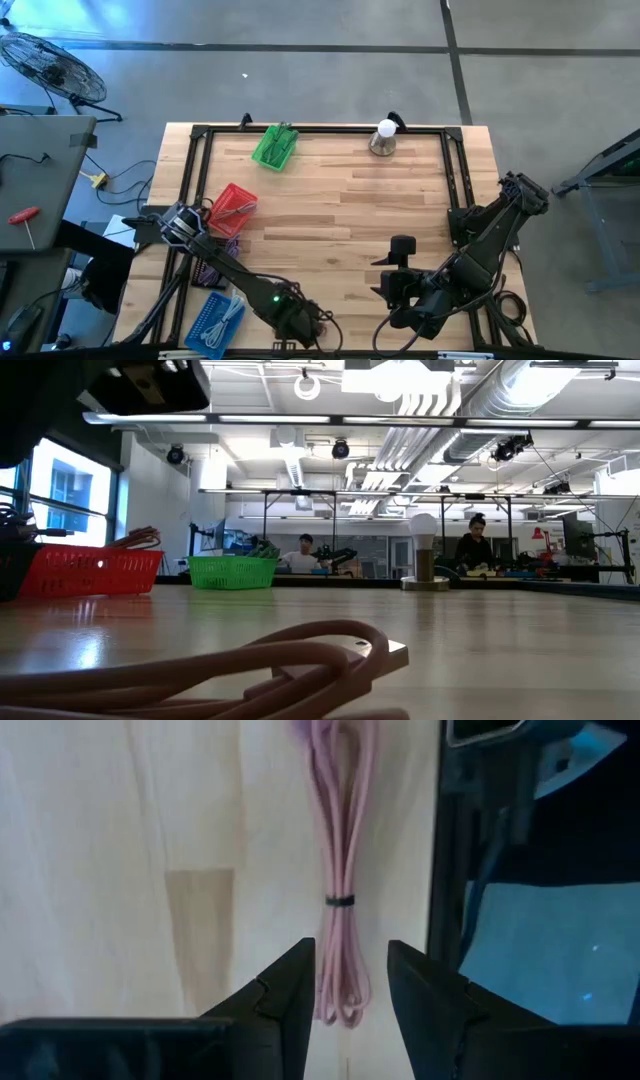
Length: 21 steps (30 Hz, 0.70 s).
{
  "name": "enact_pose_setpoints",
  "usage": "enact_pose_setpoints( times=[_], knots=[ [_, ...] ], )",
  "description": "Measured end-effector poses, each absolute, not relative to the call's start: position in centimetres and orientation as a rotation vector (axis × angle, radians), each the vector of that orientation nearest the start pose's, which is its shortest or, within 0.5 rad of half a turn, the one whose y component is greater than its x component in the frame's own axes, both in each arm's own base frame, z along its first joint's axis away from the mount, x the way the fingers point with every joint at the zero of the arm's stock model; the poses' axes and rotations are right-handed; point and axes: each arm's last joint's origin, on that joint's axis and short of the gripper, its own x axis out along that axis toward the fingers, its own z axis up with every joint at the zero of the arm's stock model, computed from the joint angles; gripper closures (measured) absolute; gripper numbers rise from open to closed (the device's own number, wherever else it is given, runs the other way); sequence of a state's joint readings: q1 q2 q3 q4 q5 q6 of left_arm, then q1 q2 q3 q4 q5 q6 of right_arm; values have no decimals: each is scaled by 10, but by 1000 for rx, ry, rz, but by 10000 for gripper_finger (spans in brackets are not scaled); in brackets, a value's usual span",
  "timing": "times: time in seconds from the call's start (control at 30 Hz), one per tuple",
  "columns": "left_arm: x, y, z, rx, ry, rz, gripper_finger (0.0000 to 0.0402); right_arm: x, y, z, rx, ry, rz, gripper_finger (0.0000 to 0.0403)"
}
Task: Pick & Place USB Port
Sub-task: Put the pink charger cable into the red bin
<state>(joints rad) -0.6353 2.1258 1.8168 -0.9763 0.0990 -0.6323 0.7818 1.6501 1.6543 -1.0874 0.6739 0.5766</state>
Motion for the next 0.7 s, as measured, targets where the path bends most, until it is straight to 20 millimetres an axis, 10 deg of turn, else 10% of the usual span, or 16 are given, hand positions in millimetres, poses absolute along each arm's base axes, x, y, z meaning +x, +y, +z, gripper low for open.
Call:
enact_pose_setpoints(
  times=[0.7],
  knots=[
    [336, -276, 171, -227, 1349, -187, 280, 245, 219, 348, -161, 792, -130, 155]
  ],
)
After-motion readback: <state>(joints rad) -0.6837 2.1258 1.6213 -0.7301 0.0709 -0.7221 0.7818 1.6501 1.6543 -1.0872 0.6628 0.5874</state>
